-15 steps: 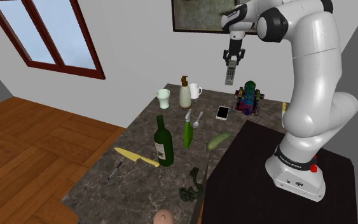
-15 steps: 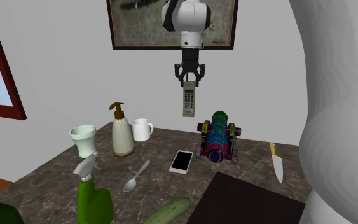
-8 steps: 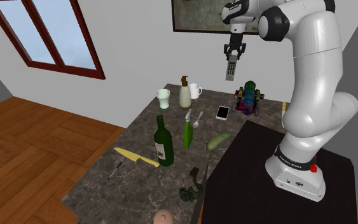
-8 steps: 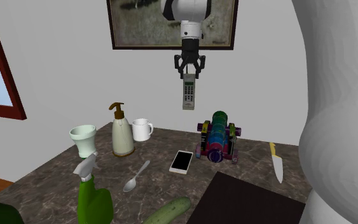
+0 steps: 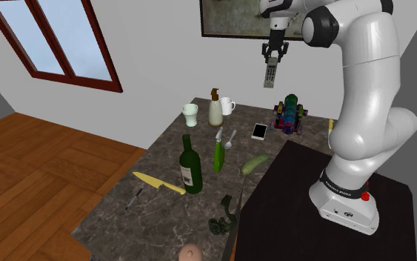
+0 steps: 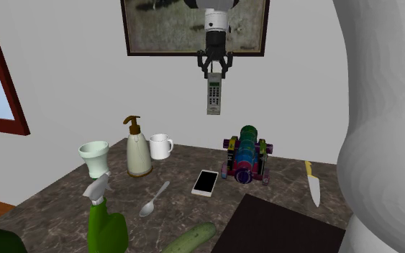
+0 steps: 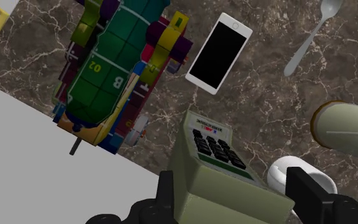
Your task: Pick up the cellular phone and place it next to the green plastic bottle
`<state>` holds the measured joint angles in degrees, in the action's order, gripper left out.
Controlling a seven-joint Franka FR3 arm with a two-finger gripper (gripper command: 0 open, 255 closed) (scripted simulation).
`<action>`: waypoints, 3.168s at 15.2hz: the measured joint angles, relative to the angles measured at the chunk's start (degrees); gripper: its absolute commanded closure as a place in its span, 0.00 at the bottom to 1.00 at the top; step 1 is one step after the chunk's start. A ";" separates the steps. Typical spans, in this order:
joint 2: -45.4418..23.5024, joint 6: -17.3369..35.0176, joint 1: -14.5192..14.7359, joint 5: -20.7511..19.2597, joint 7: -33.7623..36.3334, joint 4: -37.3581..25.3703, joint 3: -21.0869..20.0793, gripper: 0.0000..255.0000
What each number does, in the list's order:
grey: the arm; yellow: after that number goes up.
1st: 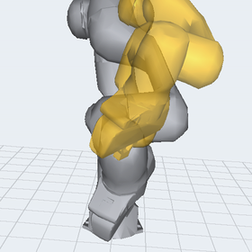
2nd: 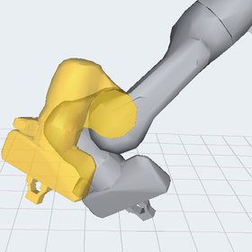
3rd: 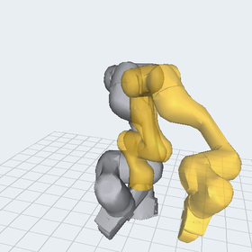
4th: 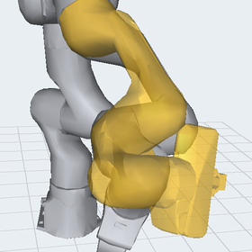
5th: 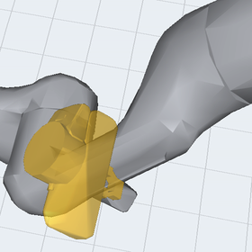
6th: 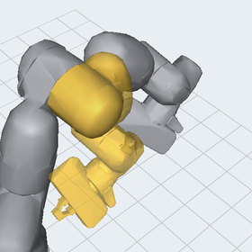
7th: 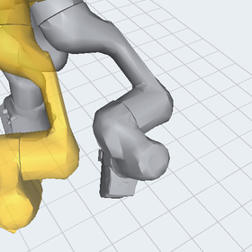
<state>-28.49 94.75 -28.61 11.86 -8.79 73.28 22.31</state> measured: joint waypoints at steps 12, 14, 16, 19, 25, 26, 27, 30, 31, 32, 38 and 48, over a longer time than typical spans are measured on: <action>2.57 -6.62 0.53 -0.84 1.28 -4.24 0.25 1.00; 7.32 -4.57 2.98 -2.34 2.76 2.25 0.31 1.00; 12.06 -2.44 5.40 -3.94 4.69 8.73 0.10 1.00; 19.00 0.26 8.45 -6.32 7.97 17.74 -0.63 1.00; 31.41 3.65 12.95 -10.13 15.91 32.41 -3.77 1.00; 33.15 4.12 13.40 -10.56 17.05 34.47 -4.33 1.00; 34.70 4.22 13.84 -10.90 18.22 36.04 -4.94 1.00; 40.36 4.67 15.16 -11.83 22.19 41.82 -7.20 1.00; 41.61 4.67 15.66 -11.84 23.64 43.01 -8.09 1.00; 43.05 4.77 16.02 -11.93 24.85 44.49 -8.84 1.00; 51.92 5.16 18.37 -11.29 32.58 53.40 -14.14 1.00; 62.58 3.85 23.29 -6.18 45.64 61.98 -24.30 1.00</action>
<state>34.09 98.60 -5.33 5.68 36.85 135.26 -1.99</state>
